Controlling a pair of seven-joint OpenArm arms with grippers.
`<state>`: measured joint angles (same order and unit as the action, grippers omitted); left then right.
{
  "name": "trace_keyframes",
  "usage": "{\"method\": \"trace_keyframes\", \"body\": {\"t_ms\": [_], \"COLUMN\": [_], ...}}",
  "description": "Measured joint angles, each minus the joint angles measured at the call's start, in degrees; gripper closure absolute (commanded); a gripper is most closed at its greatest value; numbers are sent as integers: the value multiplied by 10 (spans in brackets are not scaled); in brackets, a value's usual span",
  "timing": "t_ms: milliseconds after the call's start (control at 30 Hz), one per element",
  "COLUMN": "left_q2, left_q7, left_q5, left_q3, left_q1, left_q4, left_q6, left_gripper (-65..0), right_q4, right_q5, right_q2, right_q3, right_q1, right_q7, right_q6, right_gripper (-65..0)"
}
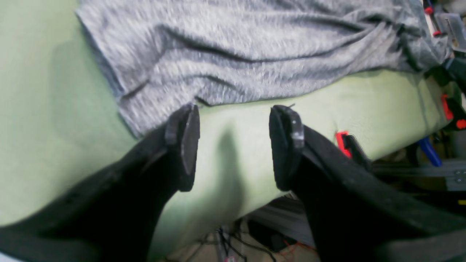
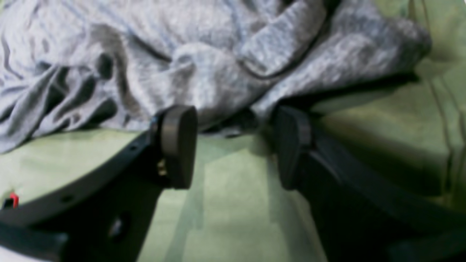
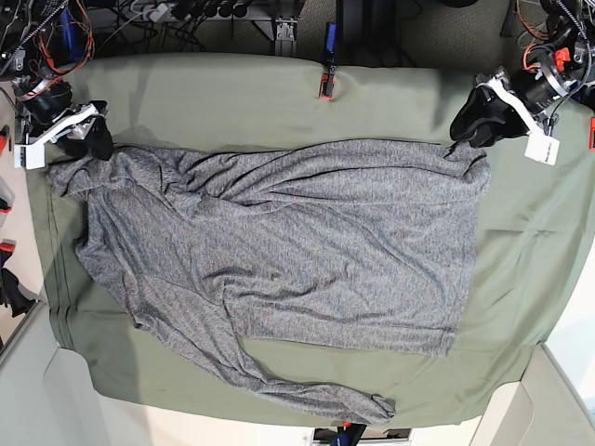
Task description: Fold the T-shirt properly
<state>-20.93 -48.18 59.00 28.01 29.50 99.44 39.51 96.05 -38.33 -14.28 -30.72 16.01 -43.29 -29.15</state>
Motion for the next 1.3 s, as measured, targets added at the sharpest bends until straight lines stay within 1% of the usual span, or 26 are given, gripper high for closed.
{"method": "trace_keyframes", "body": {"t_ms": [100,300,367,400,467,533,733,833,867,900,967,1000,1033,1067,1133,1167,1200,1300], "left_q2": [12,17,17,18,18,17,11,12,12,12,12,12,12,12,12,12,10,0], "left_q7": [2,14,27,32,32,35,95,95,92,90,90,88,88,88,88,88,88,75], "left_q5": [-31,-44,-57,-49,-52,-64,-99,-114,-115,-119,-127,-131,-134,-136,-136,-136,-134,-116], "left_q3": [-4,-6,-7,-6,-7,-16,-72,-79,-79,-80,-80,-80,-80,-80,-81,-81,-80,-64], "left_q1": [-13,-67,-75,-82,-105,-130,-164,-179,-184,-188,-194,-196,-197,-197,-196,-196,-195,-185], "left_q4": [-33,-81,-106,-120,-143,-163,-209,-212,-212,-212,-214,-215,-215,-215,-215,-215,-215,-213], "left_q6": [0,0,0,4,7,10,14,14,13,13,8,5,3,3,4,4,4,9], "left_gripper": [-331,-331,-331,-331,-331,-331,-331,-326,-303,-261,-132,-75,-30,-11,-10,-10,-7,0], "right_q4": [-26,-37,-38,-38,-38,-38,-38,-38,-38,-38,-38,-38,-38,-38,-38,-38,-38,-38], "right_q5": [6,0,0,3,4,3,6,9,9,9,23,24,24,24,24,24,24,24], "right_q2": [0,0,0,0,0,0,4,15,19,23,26,26,26,26,25,25,26,26], "right_q3": [0,0,0,0,2,7,13,13,14,14,14,14,14,14,14,14,14,14], "right_q1": [-11,-60,-60,-57,-52,-53,-55,-55,-56,-56,-55,-55,-55,-55,-56,-56,-56,-56], "right_q7": [-3,0,0,-1,-2,-2,0,0,0,0,0,0,3,7,14,15,15,15], "right_q6": [2,0,0,0,1,1,0,2,2,1,1,1,1,1,2,2,2,-3], "right_gripper": [-339,-339,-339,-339,-339,-339,-339,-339,-339,-338,-338,-326,-281,-221,-86,-29,0,0]}}
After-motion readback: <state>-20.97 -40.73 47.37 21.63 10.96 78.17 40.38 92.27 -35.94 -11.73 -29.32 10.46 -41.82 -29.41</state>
